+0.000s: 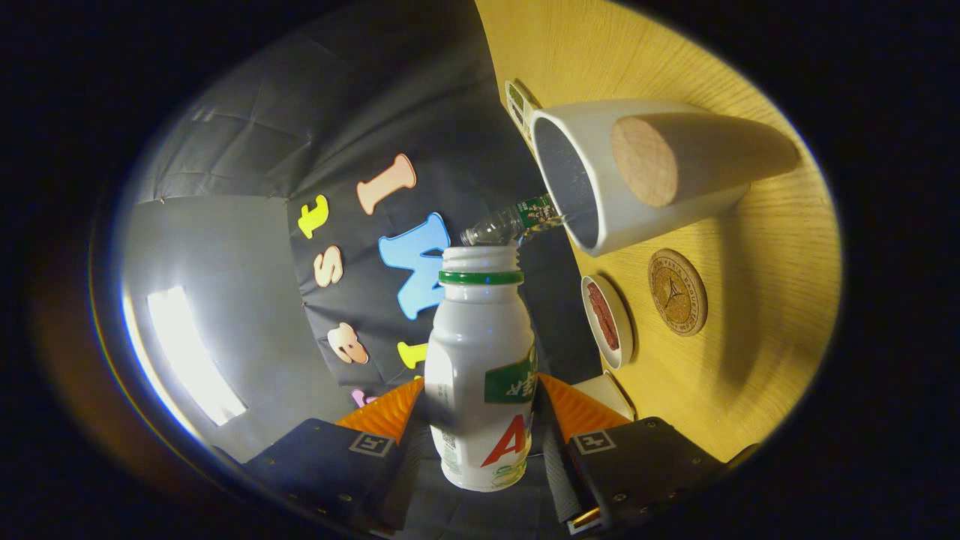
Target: Take the bottle from table, then pour the juice into the cup, finally place the bottle on the coaster
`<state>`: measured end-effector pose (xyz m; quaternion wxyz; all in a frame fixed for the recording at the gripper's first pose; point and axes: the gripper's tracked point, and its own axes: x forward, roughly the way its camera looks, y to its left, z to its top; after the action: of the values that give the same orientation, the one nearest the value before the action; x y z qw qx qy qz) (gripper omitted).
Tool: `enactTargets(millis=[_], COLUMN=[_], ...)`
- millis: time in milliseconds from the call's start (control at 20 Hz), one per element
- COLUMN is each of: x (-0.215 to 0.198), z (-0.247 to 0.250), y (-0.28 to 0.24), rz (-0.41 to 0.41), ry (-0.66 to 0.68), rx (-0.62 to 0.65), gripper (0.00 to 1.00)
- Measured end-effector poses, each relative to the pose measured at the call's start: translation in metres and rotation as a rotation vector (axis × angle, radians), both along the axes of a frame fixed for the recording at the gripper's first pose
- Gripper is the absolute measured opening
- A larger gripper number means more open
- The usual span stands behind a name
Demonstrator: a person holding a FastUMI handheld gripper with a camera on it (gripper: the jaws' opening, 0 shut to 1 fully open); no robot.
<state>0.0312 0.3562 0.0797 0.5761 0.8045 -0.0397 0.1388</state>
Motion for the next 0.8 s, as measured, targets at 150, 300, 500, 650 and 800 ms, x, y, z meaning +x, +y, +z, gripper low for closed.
enactTargets(millis=[150, 300, 500, 650, 800], x=[-0.001, -0.001, -0.001, -0.001, 0.000], z=[-0.001, 0.000, 0.001, 0.001, 0.001], y=[-0.002, -0.003, -0.007, -0.009, -0.012], rz=[-0.001, -0.008, -0.018, -0.024, -0.034], ry=[-0.003, -0.004, -0.015, -0.018, -0.019], rx=[0.025, 0.043, 0.084, 0.106, 0.130], gripper=[0.71, 0.71, 0.71, 0.71, 0.71])
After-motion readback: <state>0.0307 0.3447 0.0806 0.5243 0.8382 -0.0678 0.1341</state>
